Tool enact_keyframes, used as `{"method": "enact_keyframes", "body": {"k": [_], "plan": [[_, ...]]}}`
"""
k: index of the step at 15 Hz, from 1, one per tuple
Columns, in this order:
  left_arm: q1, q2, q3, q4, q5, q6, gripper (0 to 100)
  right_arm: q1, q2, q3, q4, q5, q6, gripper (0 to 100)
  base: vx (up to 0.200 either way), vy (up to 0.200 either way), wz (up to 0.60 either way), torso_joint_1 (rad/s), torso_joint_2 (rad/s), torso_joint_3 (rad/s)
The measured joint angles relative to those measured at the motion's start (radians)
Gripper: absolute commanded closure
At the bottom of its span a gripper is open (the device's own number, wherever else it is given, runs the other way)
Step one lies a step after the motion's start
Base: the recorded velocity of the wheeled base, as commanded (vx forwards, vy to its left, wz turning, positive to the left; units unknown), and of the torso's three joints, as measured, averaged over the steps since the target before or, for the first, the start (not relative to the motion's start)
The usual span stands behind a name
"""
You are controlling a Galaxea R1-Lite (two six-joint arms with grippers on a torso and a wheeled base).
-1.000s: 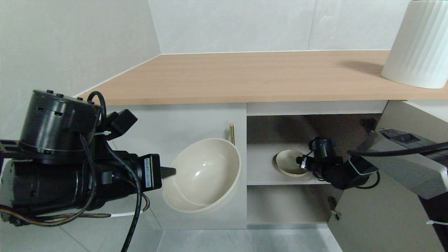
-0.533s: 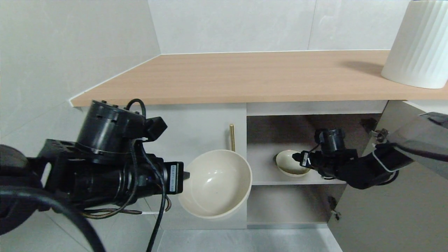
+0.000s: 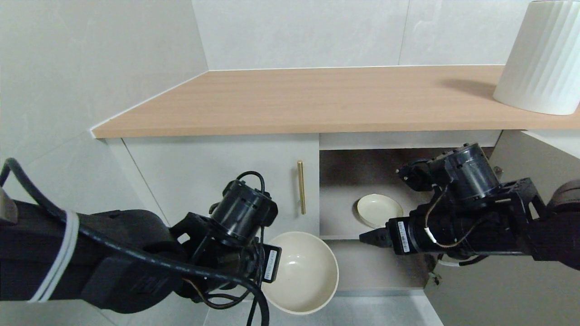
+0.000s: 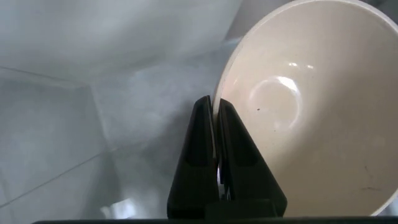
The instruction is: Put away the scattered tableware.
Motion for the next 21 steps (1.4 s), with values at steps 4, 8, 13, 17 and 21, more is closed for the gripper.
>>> {"method": "enact_keyframes", "body": {"k": [4, 8, 13, 17, 21], "plan": [[-0.065, 0.041, 0.019, -0.068, 0.06, -0.002, 100, 0.104, 0.02, 0.017, 0.001, -0.001, 0.0, 0, 0.0, 0.0, 0.0, 0.0, 0.0, 0.0], [-0.096, 0.023, 0.043, -0.121, 0.062, -0.003, 100, 0.123, 0.101, 0.01, -0.005, -0.006, 0.004, 0, 0.0, 0.0, 0.0, 0.0, 0.0, 0.0], [-0.116, -0.011, 0.056, -0.127, 0.062, -0.005, 100, 0.124, 0.138, 0.008, -0.041, -0.009, 0.014, 0, 0.0, 0.0, 0.0, 0.0, 0.0, 0.0], [-0.119, -0.017, 0.057, -0.127, 0.063, -0.006, 100, 0.124, 0.159, 0.006, -0.063, -0.009, 0.023, 100, 0.0, 0.0, 0.0, 0.0, 0.0, 0.0], [-0.122, -0.014, 0.057, -0.128, 0.062, -0.007, 100, 0.127, 0.166, 0.008, -0.063, -0.011, 0.024, 100, 0.0, 0.0, 0.0, 0.0, 0.0, 0.0]]}}
